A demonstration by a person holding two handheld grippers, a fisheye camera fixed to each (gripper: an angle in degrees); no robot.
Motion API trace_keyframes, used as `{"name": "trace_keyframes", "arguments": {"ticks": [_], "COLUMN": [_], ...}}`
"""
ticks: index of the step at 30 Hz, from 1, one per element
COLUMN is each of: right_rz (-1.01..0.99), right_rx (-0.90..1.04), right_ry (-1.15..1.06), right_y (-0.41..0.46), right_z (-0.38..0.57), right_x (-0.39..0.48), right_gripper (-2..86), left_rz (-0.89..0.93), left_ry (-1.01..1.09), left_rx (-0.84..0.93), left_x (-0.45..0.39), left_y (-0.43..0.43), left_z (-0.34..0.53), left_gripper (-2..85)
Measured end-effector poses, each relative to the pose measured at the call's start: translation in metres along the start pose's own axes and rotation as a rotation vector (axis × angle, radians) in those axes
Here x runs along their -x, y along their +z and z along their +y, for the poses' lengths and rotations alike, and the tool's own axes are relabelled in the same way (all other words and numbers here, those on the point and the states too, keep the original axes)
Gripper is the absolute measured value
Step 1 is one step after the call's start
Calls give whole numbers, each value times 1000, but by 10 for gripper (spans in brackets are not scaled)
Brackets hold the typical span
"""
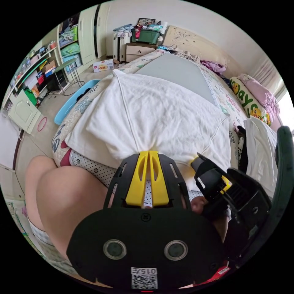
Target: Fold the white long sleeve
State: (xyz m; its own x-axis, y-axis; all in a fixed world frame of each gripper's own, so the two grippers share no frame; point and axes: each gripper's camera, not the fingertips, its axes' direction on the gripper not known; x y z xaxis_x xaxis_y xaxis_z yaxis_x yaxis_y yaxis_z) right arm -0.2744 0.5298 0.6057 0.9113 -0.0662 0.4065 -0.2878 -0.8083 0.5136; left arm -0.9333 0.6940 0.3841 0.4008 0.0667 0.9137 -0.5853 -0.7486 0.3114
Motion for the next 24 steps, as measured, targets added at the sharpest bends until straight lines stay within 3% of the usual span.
{"name": "trace_keyframes", "arguments": {"ticks": [24], "right_rz": [12], "right_rx": [55], "right_ry": [68], "right_y": [-16], "right_z": [-5], "right_x": [1], "right_gripper": [-5], "left_rz": [-115], "left_ry": [166], "left_rx": [107], "left_x": [-53], "left_y": [-84], "left_z": [-37], "left_gripper": [-6]}}
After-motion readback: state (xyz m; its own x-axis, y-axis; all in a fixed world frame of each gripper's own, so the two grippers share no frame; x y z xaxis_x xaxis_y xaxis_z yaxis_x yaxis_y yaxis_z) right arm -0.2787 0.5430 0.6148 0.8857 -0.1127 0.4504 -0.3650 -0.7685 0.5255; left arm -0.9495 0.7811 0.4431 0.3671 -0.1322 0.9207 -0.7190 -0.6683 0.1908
